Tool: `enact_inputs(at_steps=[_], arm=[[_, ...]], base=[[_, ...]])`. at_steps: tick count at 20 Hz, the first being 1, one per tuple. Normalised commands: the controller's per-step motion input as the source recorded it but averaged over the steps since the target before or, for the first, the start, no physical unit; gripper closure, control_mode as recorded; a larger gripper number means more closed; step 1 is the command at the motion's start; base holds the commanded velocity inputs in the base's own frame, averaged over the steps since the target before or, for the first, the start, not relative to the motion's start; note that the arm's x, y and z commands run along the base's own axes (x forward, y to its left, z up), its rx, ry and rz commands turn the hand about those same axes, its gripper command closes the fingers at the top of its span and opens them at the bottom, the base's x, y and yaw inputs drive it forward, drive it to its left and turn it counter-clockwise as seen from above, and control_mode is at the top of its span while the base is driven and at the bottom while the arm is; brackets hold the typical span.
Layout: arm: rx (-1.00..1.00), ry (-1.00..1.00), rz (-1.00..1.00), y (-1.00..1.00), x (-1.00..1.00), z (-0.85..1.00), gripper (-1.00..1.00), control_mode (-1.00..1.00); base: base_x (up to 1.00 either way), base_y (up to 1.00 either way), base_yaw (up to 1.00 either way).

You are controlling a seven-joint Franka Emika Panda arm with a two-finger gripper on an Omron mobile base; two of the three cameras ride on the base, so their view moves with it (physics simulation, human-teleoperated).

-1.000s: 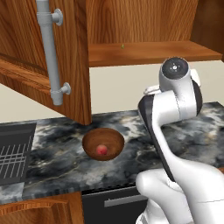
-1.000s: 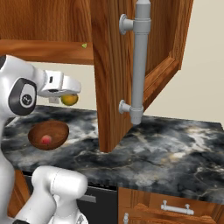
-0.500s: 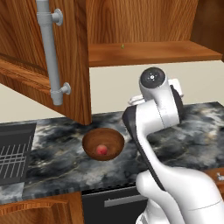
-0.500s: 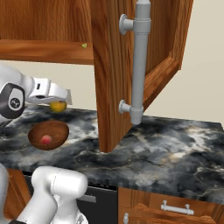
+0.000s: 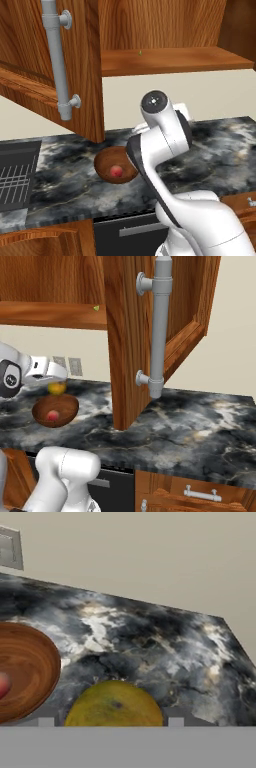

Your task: Open the cabinet. Pick the peach and orange from the cabinet and place them into the bowl. Then close the cabinet.

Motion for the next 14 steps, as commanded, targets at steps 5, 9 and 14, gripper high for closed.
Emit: enact_inputs(at_steps=[5,9,14], arm=[[0.0,0.08,0.09,0.13,0.2,-0.35,1.0,-1.0],[0.0,0.1,0.12,0.08,0.29,-0.28,1.0,-1.0],[0.0,0.11,0.11,0.14,0.24,-0.22,1.0,-1.0]], base=[[0.0,0.0,0.0],[0.0,0.0,0.0],[0.0,0.0,0.0]])
